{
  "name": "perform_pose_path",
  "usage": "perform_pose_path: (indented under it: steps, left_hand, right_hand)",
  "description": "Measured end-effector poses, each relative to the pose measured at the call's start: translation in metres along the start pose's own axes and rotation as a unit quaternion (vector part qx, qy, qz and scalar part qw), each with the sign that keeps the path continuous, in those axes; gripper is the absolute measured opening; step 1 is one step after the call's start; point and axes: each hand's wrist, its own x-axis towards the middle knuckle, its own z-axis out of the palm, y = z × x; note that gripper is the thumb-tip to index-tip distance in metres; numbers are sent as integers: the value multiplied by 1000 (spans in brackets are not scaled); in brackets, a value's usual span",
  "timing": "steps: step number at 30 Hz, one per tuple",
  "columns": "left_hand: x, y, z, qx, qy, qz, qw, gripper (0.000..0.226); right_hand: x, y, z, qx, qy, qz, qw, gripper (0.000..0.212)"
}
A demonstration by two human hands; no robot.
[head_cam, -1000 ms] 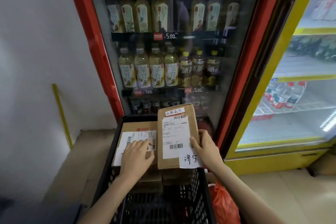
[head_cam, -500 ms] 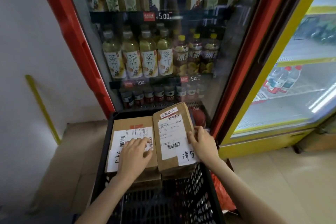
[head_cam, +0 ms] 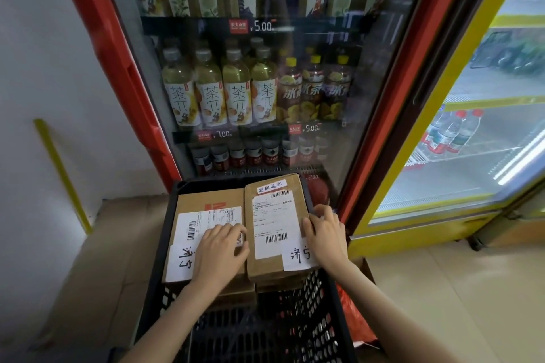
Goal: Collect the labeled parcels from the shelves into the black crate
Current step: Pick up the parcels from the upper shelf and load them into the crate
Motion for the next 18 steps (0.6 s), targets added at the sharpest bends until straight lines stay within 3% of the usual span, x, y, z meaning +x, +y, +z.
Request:
perform_pose_path:
  steps: [4,8,11,18]
  left_hand:
    - [5,1,1,7,0,8,1000,20]
    - [7,0,1,5,16,8,1000,15]
    - [6,-2,2,0,10,6,1000,16]
    - [-3,-5,10,-7,-14,0,1000,21]
  right_hand:
    - [-4,1,6,-12,30,-8,999,36]
    - [-7,-7,15,-98,58,-114,987,43]
    - [-10,-12,27,-141,45,-185,972,36]
    - [-5,-12,35,-187,-8,-188,964,36]
